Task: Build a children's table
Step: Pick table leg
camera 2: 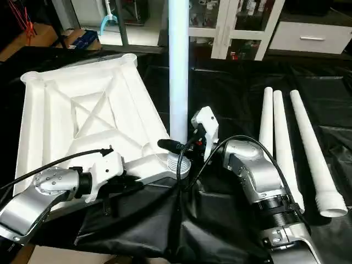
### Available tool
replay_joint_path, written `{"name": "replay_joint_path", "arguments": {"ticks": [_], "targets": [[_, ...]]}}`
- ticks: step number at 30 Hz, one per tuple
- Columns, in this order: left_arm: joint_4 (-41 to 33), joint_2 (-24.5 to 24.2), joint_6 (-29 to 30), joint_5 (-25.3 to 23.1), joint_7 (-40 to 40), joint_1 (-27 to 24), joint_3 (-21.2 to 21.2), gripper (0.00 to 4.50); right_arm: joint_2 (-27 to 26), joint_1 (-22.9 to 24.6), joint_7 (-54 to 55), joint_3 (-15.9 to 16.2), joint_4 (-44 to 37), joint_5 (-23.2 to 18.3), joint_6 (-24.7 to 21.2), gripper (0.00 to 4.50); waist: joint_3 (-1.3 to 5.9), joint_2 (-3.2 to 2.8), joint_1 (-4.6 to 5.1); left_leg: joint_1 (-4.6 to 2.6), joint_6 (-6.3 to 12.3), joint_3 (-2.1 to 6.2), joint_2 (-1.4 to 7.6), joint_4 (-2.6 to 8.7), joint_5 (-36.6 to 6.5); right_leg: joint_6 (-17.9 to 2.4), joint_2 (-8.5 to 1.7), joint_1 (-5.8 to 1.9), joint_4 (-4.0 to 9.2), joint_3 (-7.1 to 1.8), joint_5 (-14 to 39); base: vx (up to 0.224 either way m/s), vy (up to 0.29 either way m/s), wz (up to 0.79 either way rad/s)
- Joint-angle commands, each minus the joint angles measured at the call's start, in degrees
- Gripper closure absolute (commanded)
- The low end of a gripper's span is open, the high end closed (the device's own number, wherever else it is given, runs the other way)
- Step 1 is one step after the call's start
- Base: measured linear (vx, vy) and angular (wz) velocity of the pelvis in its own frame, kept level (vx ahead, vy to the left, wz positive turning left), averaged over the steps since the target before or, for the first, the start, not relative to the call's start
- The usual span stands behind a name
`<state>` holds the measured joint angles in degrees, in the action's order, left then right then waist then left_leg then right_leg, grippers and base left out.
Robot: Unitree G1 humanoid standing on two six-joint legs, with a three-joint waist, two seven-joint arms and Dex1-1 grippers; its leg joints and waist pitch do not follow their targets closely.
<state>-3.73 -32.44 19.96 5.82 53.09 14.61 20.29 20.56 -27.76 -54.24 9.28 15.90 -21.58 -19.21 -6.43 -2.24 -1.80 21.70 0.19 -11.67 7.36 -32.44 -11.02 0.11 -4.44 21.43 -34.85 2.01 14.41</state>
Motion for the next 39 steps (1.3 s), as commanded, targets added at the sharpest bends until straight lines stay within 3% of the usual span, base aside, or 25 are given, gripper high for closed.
{"name": "replay_joint_path", "arguments": {"ticks": [1, 6, 9, 15, 20, 24, 29, 33, 39], "targets": [[1.18, 0.22, 0.73, 0.1, 1.52, -1.56, 2.11, 4.49, 1.18, 3.76, 3.78, 1.17, 6.01, 6.11, -2.12, 2.63, 0.68, 0.54, 0.26, -1.62, -1.9, 3.59, 6.6, 5.61, -22.28, -10.4, -5.54, 0.87, 6.24, -4.11, 23.24, 0.0, 0.0, 0.0], [1.08, 0.24, 0.88, 0.05, 1.76, -1.54, 1.92, 4.49, 0.55, 5.26, 5.39, -1.77, 6.49, 3.47, -1.48, 2.63, 0.44, 0.53, 0.22, -1.9, -2.57, 3.73, 6.68, 5.98, -23.85, -9.5, -5.51, 1.02, 6.55, -4.08, 25.19, 0.0, 0.0, 0.0], [1.07, 0.31, 0.91, 0.13, 1.9, -1.54, 1.69, 4.49, -0.37, 7.33, 6.0, -5.24, 6.04, 0.44, -0.95, 2.63, 0.55, 0.45, 0.09, -2.1, -2.72, 3.62, 6.83, 6.3, -23.17, -9.53, -5.45, 0.89, 6.72, -4.08, 23.06, 0.0, 0.0, 0.0], [1.2, 0.31, 0.88, 0.21, 1.98, -1.49, 1.46, 4.49, -1.54, 11.35, 5.44, -8.35, 4.71, -2.35, 0.9, 2.63, 0.68, 0.57, -0.24, -2.2, -1.75, 3.02, 6.77, 6.15, -20.66, -10.69, -5.36, 0.79, 6.59, -4.29, 18.73, 0.0, 0.0, 0.0], [1.2, 0.4, 0.81, 0.22, 1.98, -1.49, 1.34, 4.49, -2.55, 14.98, 5.13, -8.94, 3.16, -2.74, 4.59, 2.63, 0.79, 0.77, -0.74, -2.27, -0.45, 2.49, 6.83, 6.09, -17.56, -10.6, -5.16, 0.68, 6.47, -4.49, 15.56, 0.0, 0.0, 0.0], [1.16, 0.39, 0.78, 0.02, 2.07, -1.51, 1.29, 4.49, -3.35, 17.0, 5.71, -8.7, 2.16, -0.82, 10.82, 2.63, 0.92, 0.66, -0.87, -2.05, 0.69, 2.26, 6.83, 6.04, -14.82, -10.97, -4.91, 0.42, 6.09, -4.5, 12.02, 0.0, 0.0, 0.0], [1.35, 0.48, 0.64, -0.27, 2.16, -1.41, 1.22, 4.49, -3.74, 18.66, 5.96, -7.76, 1.74, 2.51, 18.33, 2.63, 0.68, 0.66, -0.73, -1.98, 0.48, 2.31, 6.82, 6.3, -16.82, -10.62, -4.87, 0.47, 6.31, -4.43, 14.38, 0.0, 0.0, 0.0], [1.39, 0.64, 0.59, -0.4, 2.18, -1.39, 1.16, 4.49, -4.26, 19.56, 6.14, -7.94, 1.51, 2.47, 20.93, 2.63, 0.59, 0.78, -0.7, -2.12, -0.23, 2.49, 6.91, 6.48, -19.15, -9.53, -5.06, 0.65, 6.76, -4.67, 18.8, 0.0, 0.0, 0.0], [1.44, 0.88, 0.58, -0.56, 1.97, -1.36, 1.09, 4.49, -4.73, 20.8, 6.48, -8.66, 2.34, 1.97, 25.34, 2.63, 0.63, 0.8, -0.57, -2.17, -0.02, 2.43, 6.89, 6.59, -19.0, -9.5, -4.85, 0.67, 6.73, -4.59, 17.13, 0.0, 0.0, 0.0]]}}
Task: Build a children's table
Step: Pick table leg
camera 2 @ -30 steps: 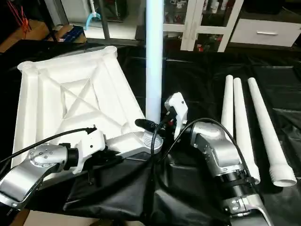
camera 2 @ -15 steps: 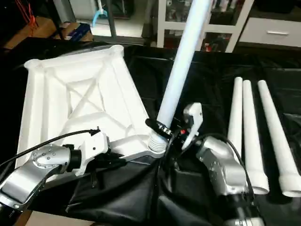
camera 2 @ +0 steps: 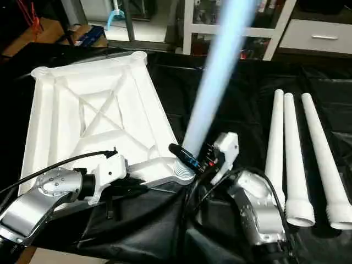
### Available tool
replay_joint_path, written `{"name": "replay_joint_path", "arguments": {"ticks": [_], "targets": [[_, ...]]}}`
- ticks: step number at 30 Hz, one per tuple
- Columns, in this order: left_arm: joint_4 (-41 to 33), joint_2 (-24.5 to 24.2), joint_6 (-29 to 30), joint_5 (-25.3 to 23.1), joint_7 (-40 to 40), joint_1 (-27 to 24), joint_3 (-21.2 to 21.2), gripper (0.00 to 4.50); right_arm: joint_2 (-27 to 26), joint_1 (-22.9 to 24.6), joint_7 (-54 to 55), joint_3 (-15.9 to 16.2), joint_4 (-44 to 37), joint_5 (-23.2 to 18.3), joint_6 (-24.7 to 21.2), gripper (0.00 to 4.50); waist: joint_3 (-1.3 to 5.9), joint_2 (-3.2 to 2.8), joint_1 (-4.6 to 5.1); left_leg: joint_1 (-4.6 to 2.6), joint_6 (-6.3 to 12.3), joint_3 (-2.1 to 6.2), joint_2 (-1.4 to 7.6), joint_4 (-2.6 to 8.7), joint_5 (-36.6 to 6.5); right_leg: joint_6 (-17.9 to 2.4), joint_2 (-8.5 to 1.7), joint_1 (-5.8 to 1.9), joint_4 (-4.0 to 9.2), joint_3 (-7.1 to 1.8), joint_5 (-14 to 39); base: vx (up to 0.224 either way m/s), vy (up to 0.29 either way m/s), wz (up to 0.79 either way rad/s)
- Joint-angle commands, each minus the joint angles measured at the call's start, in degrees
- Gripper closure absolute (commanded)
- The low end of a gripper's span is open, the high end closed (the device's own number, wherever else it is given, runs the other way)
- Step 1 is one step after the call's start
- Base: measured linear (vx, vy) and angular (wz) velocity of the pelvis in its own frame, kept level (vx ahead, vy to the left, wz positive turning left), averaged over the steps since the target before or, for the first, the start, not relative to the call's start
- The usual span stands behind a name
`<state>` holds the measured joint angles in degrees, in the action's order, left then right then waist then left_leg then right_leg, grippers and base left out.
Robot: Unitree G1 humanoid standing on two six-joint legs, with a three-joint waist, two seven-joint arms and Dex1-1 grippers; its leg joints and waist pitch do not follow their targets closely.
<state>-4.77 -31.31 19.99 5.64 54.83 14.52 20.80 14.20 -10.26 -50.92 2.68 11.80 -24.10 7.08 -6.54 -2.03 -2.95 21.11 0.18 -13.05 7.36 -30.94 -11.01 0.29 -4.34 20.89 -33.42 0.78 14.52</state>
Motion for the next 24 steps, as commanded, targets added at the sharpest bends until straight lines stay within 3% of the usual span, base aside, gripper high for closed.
{"name": "replay_joint_path", "arguments": {"ticks": [1, 4, 9, 12, 17, 19, 22, 24], "targets": [[2.5, -0.24, 0.56, -0.4, 0.2, -1.26, 0.57, 4.49, 1.65, 3.57, 3.05, -2.15, 6.66, 4.42, -0.47, 2.63, 0.75, 0.7, 0.55, -1.51, 0.14, 3.79, 6.9, 5.04, -18.83, -9.77, -5.04, 1.16, 5.31, -3.4, 17.03, 0.0, 0.0, 0.0], [2.55, -0.22, 0.58, -0.43, 0.2, -1.19, 0.56, 4.49, 1.77, 4.01, 2.72, -2.05, 6.94, 4.58, 0.16, 2.63, 0.86, 0.72, 0.45, -1.44, 0.63, 3.74, 6.89, 4.96, -17.67, -9.81, -5.0, 1.02, 5.22, -3.38, 15.85, 0.0, 0.0, 0.0], [2.73, -0.35, 0.55, -0.58, 0.37, -1.08, 0.65, 4.49, 4.23, 3.76, 1.88, 2.19, 8.34, 9.1, -0.35, 2.63, 0.93, 0.6, 0.47, -1.37, 1.16, 3.7, 6.81, 4.9, -16.69, -10.38, -4.88, 0.81, 5.04, -3.21, 14.13, 0.0, 0.0, 0.0], [2.83, -0.44, 0.55, -0.75, 0.66, -0.97, 0.73, 4.49, 5.78, 2.77, -0.09, 5.39, 8.81, 10.46, -3.59, 2.63, 0.84, 0.66, 0.66, -1.35, 0.76, 3.84, 6.83, 4.96, -18.29, -10.11, -5.01, 0.84, 5.23, -3.24, 17.17, 0.0, 0.0, 0.0], [2.84, -0.42, 0.56, -0.89, 0.76, -0.94, 0.69, 4.49, 7.22, 1.72, -1.9, 7.8, 9.09, 11.49, -6.68, 2.63, 0.81, 0.74, 1.03, -1.51, -0.99, 4.25, 6.89, 5.23, -22.19, -8.95, -5.01, 1.1, 5.56, -3.32, 21.78, 0.0, 0.0, 0.0], [2.82, -0.39, 0.59, -0.86, 0.75, -0.96, 0.66, 4.49, 8.07, 1.25, -2.59, 9.04, 8.99, 11.15, -9.1, 2.63, 1.01, 0.88, 1.04, -1.73, -1.25, 4.2, 6.92, 5.23, -22.25, -8.87, -4.99, 1.18, 5.53, -3.38, 20.68, 0.0, 0.0, 0.0], [2.84, -0.39, 0.61, -0.82, 0.79, -1.02, 0.64, 4.49, 9.26, 0.88, -3.0, 10.68, 9.05, 11.39, -12.47, 2.63, 1.21, 0.84, 1.04, -1.71, -0.71, 3.92, 6.87, 5.19, -20.05, -9.79, -4.65, 0.95, 5.17, -3.23, 14.3, 0.0, 0.0, 0.0], [2.86, -0.38, 0.66, -0.8, 0.91, -1.01, 0.61, 4.49, 9.01, 0.0, -1.65, 10.44, 10.21, 11.35, -14.17, 2.63, 1.13, 0.88, 1.09, -1.69, -0.64, 3.89, 6.82, 5.15, -20.72, -9.93, -4.74, 0.95, 5.23, -3.26, 14.87, 0.0, 0.0, 0.0]]}}
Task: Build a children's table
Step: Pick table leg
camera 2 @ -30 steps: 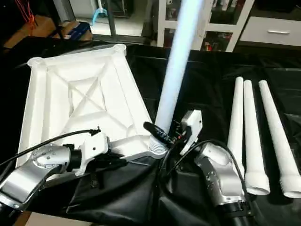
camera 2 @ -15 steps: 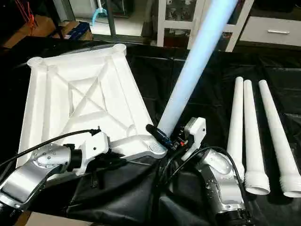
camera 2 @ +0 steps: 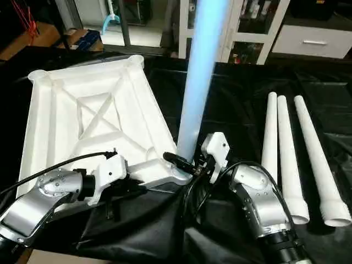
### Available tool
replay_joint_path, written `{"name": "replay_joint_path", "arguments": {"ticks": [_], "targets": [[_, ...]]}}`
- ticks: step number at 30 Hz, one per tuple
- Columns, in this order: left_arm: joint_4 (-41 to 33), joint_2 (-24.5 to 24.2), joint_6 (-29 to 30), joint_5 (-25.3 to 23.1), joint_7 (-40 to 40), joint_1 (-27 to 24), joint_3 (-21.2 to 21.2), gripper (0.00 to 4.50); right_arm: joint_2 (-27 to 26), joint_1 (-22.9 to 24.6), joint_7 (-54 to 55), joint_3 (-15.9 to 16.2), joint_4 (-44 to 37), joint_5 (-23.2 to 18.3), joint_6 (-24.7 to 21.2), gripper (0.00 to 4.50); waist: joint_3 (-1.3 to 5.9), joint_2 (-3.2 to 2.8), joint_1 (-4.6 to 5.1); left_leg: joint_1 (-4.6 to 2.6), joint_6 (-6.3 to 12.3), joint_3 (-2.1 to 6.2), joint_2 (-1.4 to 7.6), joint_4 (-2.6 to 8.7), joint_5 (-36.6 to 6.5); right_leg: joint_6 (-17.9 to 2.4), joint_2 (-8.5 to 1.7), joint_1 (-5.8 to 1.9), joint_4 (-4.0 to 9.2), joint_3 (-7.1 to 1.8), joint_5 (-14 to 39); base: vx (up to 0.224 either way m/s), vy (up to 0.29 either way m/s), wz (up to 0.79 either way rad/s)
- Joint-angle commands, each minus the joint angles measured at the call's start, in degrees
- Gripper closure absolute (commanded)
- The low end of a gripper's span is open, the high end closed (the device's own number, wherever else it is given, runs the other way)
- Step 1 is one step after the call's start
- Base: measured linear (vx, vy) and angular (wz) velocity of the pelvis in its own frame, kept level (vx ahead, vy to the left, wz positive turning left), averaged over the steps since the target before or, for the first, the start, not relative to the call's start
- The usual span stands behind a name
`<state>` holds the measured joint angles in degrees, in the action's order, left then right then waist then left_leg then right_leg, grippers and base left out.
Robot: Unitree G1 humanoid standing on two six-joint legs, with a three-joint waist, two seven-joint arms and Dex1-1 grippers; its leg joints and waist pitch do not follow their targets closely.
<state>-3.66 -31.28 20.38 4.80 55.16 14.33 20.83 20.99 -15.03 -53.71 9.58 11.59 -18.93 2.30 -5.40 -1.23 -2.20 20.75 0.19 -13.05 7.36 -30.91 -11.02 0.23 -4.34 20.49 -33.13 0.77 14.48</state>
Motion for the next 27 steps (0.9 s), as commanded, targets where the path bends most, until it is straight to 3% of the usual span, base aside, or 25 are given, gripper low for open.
{"name": "replay_joint_path", "arguments": {"ticks": [1, 6, 8, 13, 18, 27], "targets": [[1.75, -0.39, 0.28, 0.05, 0.62, -0.82, 0.55, 4.49, 1.91, 4.41, 1.75, 3.14, 10.82, 5.8, -10.11, 2.63, -0.08, 0.19, 0.38, -1.37, -0.83, 3.98, 6.78, 5.13, -21.96, -9.72, -4.89, 1.39, 5.11, -3.34, 17.2, 0.0, 0.0, 0.0], [1.65, -0.4, 0.31, -0.01, 0.77, -0.95, 0.53, 4.49, -0.08, 1.5, 6.17, -1.4, 13.67, 2.7, -13.03, 2.63, -0.41, 0.16, 0.7, -1.44, -2.93, 4.96, 6.81, 5.46, -27.68, -7.67, -5.36, 1.85, 5.76, -3.42, 28.67, 0.0, 0.0, 0.0], [1.61, -0.43, 0.38, -0.02, 0.74, -0.95, 0.52, 4.49, 0.04, 1.42, 6.29, -2.45, 13.85, 1.68, -12.74, 2.63, -0.45, 0.21, 0.7, -1.55, -3.65, 5.14, 6.84, 5.62, -29.2, -6.37, -5.27, 2.15, 6.02, -3.44, 30.55, 0.0, 0.0, 0.0], [1.25, -0.36, 0.55, -0.1, 0.72, -1.15, 0.48, 4.49, 1.19, 3.71, 4.62, -1.87, 12.57, 2.62, -9.98, 2.63, -0.33, 0.15, 0.47, -1.95, -4.3, 4.72, 6.82, 5.69, -29.17, -6.22, -4.82, 2.62, 5.92, -3.58, 25.74, 0.0, 0.0, 0.0], [1.38, -0.25, 0.53, -0.28, 0.8, -1.19, 0.53, 4.49, 0.89, 5.39, 4.59, -1.65, 13.98, 3.06, -8.7, 2.63, -0.25, 0.15, 0.16, -1.91, -3.78, 4.32, 6.83, 5.59, -27.06, -7.29, -4.75, 2.38, 5.72, -3.64, 21.19, 0.0, 0.0, 0.0], [1.97, -0.2, 0.4, -0.46, 1.15, -0.7, 0.56, 4.49, 0.57, 3.86, 5.51, -1.66, 13.25, 3.05, -8.25, 2.63, -0.42, 0.01, 0.12, -2.02, -4.36, 4.61, 6.86, 5.78, -29.72, -6.24, -4.79, 2.65, 5.99, -3.65, 25.02, 0.0, 0.0, 0.0]]}}
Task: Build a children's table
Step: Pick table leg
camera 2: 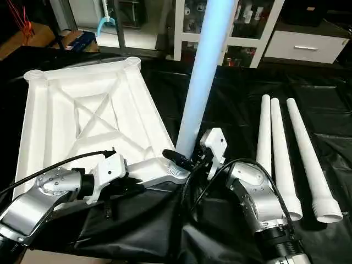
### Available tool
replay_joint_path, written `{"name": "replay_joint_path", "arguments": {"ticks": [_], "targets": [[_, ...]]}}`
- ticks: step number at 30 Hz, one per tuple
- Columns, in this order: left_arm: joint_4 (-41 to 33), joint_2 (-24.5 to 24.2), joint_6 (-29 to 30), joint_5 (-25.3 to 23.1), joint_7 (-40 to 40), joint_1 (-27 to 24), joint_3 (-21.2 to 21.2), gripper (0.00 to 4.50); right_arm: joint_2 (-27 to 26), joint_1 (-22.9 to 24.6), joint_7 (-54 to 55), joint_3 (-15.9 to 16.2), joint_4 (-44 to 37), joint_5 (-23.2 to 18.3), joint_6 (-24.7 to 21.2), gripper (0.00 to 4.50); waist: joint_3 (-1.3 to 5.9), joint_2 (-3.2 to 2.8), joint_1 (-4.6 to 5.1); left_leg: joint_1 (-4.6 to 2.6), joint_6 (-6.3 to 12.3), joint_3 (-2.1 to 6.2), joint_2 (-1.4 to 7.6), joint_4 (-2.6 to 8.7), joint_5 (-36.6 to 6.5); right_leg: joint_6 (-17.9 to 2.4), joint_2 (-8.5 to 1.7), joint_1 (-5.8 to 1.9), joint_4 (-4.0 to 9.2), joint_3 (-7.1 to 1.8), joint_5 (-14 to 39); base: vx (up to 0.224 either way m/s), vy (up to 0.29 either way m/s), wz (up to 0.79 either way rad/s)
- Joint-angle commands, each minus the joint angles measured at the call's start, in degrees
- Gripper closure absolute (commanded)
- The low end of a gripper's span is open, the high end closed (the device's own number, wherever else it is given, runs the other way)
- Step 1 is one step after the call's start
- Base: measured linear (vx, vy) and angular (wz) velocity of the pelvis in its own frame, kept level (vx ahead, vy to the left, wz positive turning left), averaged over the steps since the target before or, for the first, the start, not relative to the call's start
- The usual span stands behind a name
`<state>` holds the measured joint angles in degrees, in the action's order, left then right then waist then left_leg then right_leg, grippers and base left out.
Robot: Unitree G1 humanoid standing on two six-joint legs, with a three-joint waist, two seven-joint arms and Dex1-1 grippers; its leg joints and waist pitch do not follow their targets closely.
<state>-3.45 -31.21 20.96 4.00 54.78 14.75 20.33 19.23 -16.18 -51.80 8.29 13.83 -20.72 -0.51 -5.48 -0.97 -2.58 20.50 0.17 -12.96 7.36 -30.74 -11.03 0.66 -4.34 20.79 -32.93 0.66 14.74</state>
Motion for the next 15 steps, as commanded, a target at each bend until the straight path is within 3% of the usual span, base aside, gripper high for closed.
{"name": "replay_joint_path", "arguments": {"ticks": [1, 15], "targets": [[1.78, -0.27, -0.2, 0.32, 1.52, -1.1, 1.05, 4.49, 2.29, 4.91, 3.69, -0.44, 11.09, 4.85, -5.28, 2.63, -0.35, -0.24, 0.47, -1.81, -4.41, 4.51, 6.86, 5.62, -30.03, -6.53, -4.79, 2.42, 5.85, -3.56, 25.07, 0.0, 0.0, 0.0], [1.77, -0.16, -0.08, 0.1, 1.08, -1.24, 0.9, 4.49, 0.98, 4.02, 6.78, -1.1, 11.71, 5.99, -1.89, 2.63, -0.63, -0.3, 0.49, -1.82, -4.68, 4.8, 6.87, 5.8, -32.09, -5.38, -4.92, 2.8, 6.18, -3.61, 28.9, 0.0, 0.0, 0.0]]}}
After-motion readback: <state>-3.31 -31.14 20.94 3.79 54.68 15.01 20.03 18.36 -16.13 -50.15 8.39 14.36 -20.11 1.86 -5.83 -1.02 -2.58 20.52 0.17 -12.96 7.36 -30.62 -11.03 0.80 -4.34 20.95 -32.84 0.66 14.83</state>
